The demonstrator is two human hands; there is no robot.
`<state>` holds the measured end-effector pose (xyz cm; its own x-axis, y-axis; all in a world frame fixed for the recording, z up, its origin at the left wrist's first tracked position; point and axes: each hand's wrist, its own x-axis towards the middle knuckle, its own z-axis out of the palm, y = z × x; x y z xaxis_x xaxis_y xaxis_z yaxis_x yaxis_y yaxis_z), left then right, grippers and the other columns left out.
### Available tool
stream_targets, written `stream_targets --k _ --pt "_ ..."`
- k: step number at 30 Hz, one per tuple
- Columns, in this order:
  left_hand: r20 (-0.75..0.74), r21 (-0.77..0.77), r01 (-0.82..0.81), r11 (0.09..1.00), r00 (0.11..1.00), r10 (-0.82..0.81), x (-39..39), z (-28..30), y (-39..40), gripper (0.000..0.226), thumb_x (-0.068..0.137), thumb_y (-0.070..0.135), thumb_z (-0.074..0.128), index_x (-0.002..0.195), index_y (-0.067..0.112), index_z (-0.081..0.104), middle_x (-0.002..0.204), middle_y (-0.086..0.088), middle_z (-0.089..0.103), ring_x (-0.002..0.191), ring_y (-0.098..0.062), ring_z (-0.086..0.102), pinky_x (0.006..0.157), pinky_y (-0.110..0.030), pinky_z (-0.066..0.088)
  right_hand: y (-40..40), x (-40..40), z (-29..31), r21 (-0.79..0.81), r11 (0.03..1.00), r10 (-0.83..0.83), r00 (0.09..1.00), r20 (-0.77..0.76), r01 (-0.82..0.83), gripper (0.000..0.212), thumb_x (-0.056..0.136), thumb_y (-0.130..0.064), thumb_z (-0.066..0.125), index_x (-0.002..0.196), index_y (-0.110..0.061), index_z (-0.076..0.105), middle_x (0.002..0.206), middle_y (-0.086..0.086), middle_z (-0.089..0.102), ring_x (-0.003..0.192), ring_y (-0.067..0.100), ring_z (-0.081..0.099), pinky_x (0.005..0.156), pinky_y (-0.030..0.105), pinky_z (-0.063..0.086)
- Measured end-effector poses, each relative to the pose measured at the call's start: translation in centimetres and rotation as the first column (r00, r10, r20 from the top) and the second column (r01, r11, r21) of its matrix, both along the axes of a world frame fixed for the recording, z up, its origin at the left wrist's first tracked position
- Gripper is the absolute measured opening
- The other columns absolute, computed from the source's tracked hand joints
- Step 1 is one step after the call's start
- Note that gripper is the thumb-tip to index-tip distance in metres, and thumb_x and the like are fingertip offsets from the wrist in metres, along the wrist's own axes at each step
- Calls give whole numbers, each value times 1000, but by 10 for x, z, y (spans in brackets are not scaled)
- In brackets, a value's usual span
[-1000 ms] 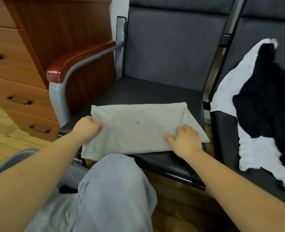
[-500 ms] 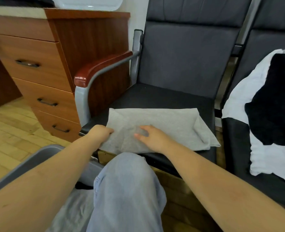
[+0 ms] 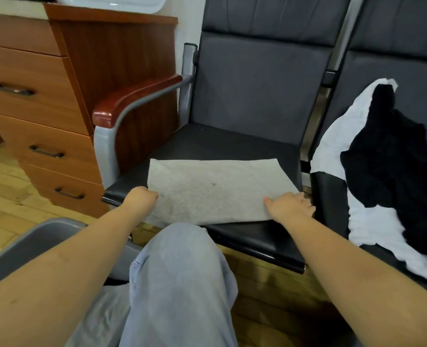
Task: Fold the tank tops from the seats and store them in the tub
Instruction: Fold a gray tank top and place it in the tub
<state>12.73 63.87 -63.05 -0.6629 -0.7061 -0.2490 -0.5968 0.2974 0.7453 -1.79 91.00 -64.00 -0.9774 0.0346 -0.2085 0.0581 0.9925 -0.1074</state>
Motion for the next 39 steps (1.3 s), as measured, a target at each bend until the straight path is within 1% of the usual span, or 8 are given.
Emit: stream_targets --k 3,6,10,15,24,29,35,39 --pt "-23 64 -16 998 1000 17 6 -1 1 15 97 14 50 102 1 56 67 -1 42 82 -27 46 94 -42 43 -19 17 12 -1 980 198 974 -108 -199 67 92 -57 41 141 -12 37 149 15 32 134 36 33 109 47 27" --pt "-64 211 -66 975 995 81 11 -5 0 38 97 16 53 126 -8 54 70 -1 42 62 -16 42 95 -41 44 -63 55 22 -256 803 543 837 -59 -539 63 93 -46 53 145 -14 36 150 8 37 133 28 39 109 39 32" --pt "-111 557 -137 819 965 237 20 -1 -2 35 96 21 56 124 -1 55 90 -13 59 78 -23 58 79 -39 50 -122 105 37 -422 622 733 680 19 -659 68 89 -44 63 147 -22 35 150 2 39 133 23 41 106 37 35" --pt "-187 805 -41 592 929 319 25 16 -5 19 99 16 52 111 3 59 89 -12 66 74 -21 63 48 -30 53 -158 127 44 -529 552 735 676 -57 -644 62 83 -33 72 137 -19 45 134 4 54 119 22 53 91 29 41" --pt "-194 752 60 656 972 134 35 31 -20 22 96 23 57 111 12 67 89 -2 76 66 -7 69 42 -12 44 -165 116 41 -369 614 673 707 -218 -698 40 94 -17 57 133 -23 49 119 5 62 105 23 59 79 30 45" --pt "-165 802 43 595 974 152 32 29 -29 20 93 23 62 107 10 65 73 0 71 55 -5 64 39 -11 42 -164 109 34 -451 558 653 704 -280 -697 7 94 -22 56 94 -17 61 86 3 62 79 21 60 71 33 51" --pt "-172 840 89 535 979 108 19 42 -29 23 94 16 59 113 5 67 78 -4 71 54 -6 66 42 -10 48 -170 102 23 -479 588 609 746 -269 -652 48 83 -30 71 126 -22 50 115 -2 56 100 18 59 81 30 53" --pt "-140 786 69 614 988 68 6 55 -23 16 94 17 61 98 4 68 70 -5 70 52 -7 65 47 -10 51 -180 97 21 -459 622 539 772 -337 -635 28 90 -33 61 112 -19 54 101 0 58 87 14 56 72 26 47"
